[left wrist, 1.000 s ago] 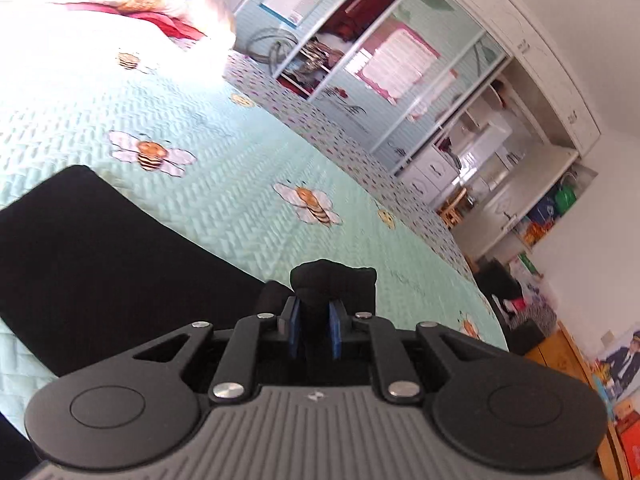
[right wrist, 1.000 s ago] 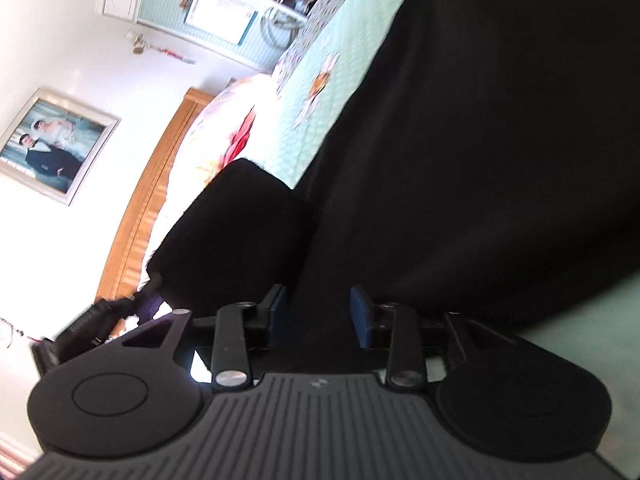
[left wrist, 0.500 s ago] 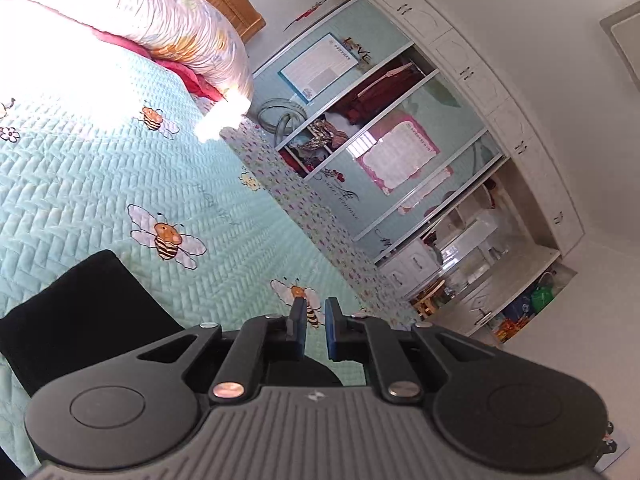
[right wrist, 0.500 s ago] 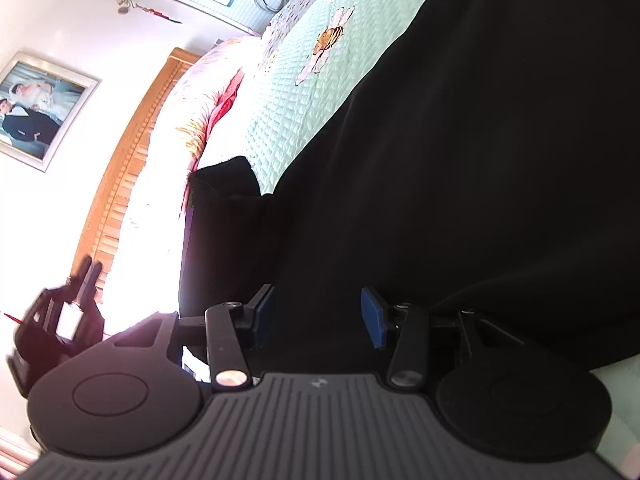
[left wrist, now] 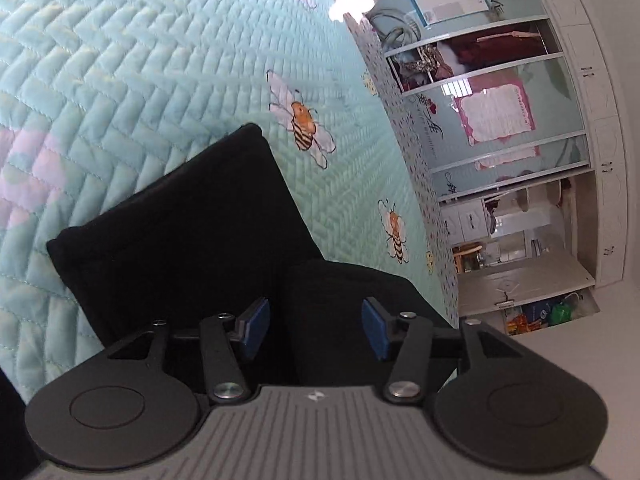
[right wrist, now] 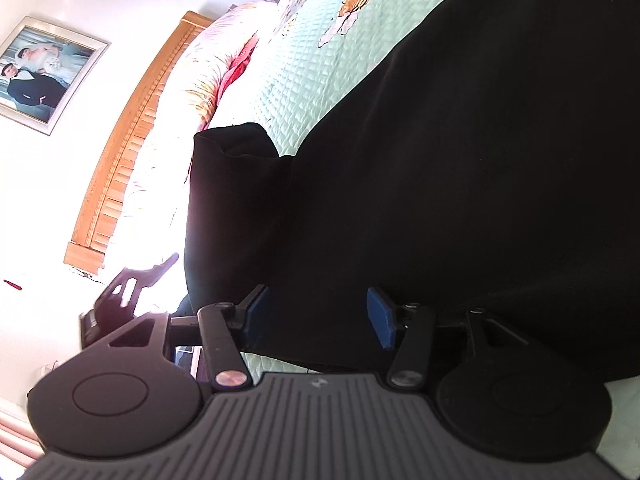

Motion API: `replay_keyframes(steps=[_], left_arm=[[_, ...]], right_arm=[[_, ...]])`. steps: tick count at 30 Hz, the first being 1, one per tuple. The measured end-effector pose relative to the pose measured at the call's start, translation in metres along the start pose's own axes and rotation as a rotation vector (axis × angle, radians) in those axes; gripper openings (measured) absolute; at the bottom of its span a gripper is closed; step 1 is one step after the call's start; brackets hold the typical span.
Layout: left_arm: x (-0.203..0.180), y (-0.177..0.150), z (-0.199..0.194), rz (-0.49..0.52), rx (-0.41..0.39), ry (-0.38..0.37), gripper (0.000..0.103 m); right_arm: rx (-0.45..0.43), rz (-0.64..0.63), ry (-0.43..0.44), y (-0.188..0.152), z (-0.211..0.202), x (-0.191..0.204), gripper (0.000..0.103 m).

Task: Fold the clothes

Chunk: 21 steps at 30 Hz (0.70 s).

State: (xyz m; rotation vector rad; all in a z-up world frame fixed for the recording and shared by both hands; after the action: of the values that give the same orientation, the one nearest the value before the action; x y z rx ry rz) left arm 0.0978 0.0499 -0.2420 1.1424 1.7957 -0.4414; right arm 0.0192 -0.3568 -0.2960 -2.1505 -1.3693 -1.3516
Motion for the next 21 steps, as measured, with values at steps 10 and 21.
replay_keyframes(steps=[10,21], left_arm=[[0.02,0.014,0.06,-0.203,0.269,-0.191,0.058],[0.002,-0.031,-0.085,0.164,-0.33,-0.175,0.012]], right_arm=[[0.024,-0.021,-0.038,0.002,0.027,0.012,0.062],[0.035,-0.062,-0.104,-0.002,0.033,0.016,0.062]])
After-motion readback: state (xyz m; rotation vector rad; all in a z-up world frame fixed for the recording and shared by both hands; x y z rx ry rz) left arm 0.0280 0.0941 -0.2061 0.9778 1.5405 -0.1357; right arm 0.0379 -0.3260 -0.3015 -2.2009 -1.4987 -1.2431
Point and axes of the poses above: each gripper's, at about its wrist camera, not at the fingertips, and z roughly the way its jaws point, x to its left, y to its top, the point moved 1 cm from there along z, roughly the way its jaws point, and after that the axes turned 6 degrees about x, right-handed, at the moved point
